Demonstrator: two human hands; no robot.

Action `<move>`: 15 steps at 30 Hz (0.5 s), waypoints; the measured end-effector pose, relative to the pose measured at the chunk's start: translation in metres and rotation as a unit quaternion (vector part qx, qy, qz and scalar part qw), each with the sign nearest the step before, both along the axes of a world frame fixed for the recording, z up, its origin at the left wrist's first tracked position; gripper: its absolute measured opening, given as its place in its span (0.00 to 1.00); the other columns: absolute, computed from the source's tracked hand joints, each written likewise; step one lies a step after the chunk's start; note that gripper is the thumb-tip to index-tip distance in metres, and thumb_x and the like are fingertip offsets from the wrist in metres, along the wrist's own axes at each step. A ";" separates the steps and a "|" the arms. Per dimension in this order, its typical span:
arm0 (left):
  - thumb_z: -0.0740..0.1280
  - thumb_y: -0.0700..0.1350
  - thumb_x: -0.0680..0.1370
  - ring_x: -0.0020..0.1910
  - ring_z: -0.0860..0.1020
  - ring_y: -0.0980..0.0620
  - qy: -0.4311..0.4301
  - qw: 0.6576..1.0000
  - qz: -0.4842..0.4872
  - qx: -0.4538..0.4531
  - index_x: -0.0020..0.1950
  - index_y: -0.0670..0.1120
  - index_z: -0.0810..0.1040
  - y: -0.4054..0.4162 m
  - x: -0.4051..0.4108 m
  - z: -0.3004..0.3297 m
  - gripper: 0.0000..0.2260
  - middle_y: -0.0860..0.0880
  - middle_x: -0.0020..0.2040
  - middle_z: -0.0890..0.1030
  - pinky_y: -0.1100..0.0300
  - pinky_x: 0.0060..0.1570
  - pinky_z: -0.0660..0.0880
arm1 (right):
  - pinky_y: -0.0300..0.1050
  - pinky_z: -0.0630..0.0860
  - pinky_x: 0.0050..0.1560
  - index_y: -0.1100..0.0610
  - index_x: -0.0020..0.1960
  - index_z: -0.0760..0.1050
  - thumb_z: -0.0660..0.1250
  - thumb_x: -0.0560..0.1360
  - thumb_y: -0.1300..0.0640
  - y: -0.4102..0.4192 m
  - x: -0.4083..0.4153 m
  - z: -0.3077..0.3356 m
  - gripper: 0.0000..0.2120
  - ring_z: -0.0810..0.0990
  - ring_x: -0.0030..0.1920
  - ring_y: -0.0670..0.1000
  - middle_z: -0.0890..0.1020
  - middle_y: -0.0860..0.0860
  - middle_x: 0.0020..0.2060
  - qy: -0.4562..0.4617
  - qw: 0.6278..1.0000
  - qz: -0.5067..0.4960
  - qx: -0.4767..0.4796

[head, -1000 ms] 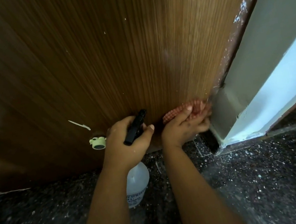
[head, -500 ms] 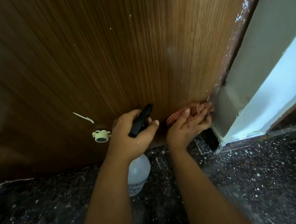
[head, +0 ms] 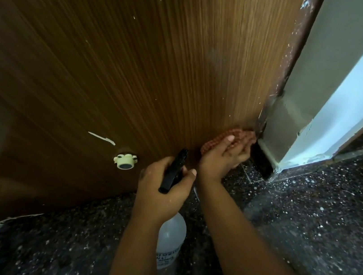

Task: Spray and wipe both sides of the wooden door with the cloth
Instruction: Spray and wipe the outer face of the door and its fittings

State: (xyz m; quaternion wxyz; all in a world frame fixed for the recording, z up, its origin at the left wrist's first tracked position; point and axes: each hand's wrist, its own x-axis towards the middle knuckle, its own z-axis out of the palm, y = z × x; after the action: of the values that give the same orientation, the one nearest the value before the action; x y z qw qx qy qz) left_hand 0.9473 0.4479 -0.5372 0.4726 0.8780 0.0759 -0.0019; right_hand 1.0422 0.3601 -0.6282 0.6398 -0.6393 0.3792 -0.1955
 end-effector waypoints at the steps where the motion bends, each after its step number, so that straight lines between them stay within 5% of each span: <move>1: 0.75 0.46 0.75 0.36 0.80 0.56 0.002 1.000 0.006 -0.001 0.41 0.47 0.80 0.001 0.002 -0.002 0.07 0.52 0.36 0.82 0.55 0.40 0.76 | 0.41 0.54 0.71 0.53 0.80 0.51 0.53 0.84 0.49 0.003 0.001 0.002 0.27 0.55 0.76 0.57 0.53 0.55 0.78 -0.046 0.999 -0.025 -0.001; 4: 0.75 0.47 0.75 0.35 0.79 0.54 0.003 1.000 0.014 -0.004 0.40 0.47 0.79 0.002 0.005 -0.005 0.07 0.49 0.34 0.81 0.52 0.41 0.77 | 0.53 0.63 0.70 0.52 0.80 0.52 0.54 0.84 0.47 0.001 0.004 -0.014 0.28 0.60 0.74 0.58 0.56 0.56 0.77 -0.017 0.997 -0.059 0.054; 7: 0.74 0.47 0.75 0.34 0.79 0.53 0.006 1.000 0.007 -0.010 0.40 0.47 0.79 0.001 0.007 -0.004 0.08 0.48 0.34 0.81 0.52 0.40 0.77 | 0.63 0.70 0.65 0.54 0.79 0.54 0.55 0.83 0.45 -0.027 0.008 -0.039 0.27 0.67 0.71 0.64 0.62 0.59 0.75 0.120 0.944 -0.084 0.294; 8: 0.74 0.47 0.75 0.34 0.79 0.53 0.006 1.000 0.006 -0.012 0.40 0.47 0.79 0.000 0.008 -0.003 0.08 0.48 0.34 0.81 0.53 0.40 0.76 | 0.64 0.71 0.65 0.55 0.78 0.56 0.56 0.83 0.46 -0.033 0.008 -0.046 0.27 0.68 0.70 0.65 0.63 0.59 0.74 0.124 0.940 -0.076 0.310; 11: 0.75 0.47 0.75 0.36 0.79 0.54 0.007 1.000 0.006 -0.005 0.41 0.46 0.80 -0.003 0.012 -0.004 0.07 0.48 0.36 0.82 0.58 0.39 0.74 | 0.55 0.64 0.70 0.55 0.80 0.55 0.56 0.84 0.48 -0.018 0.001 -0.037 0.27 0.65 0.72 0.59 0.59 0.56 0.75 0.071 0.980 -0.024 0.187; 15: 0.74 0.47 0.75 0.37 0.79 0.56 0.011 1.000 0.018 -0.009 0.41 0.47 0.80 -0.002 0.015 -0.010 0.07 0.49 0.36 0.82 0.61 0.39 0.74 | 0.43 0.63 0.66 0.53 0.80 0.52 0.55 0.84 0.49 -0.010 -0.001 -0.038 0.27 0.64 0.72 0.57 0.55 0.55 0.76 0.023 0.998 -0.011 0.065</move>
State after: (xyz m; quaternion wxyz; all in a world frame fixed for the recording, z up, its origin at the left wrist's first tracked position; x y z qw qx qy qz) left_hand 0.9625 0.4464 -0.5475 0.4791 0.8724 0.0972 -0.0037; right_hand 1.0413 0.3502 -0.6665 0.6689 -0.5966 0.4124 -0.1628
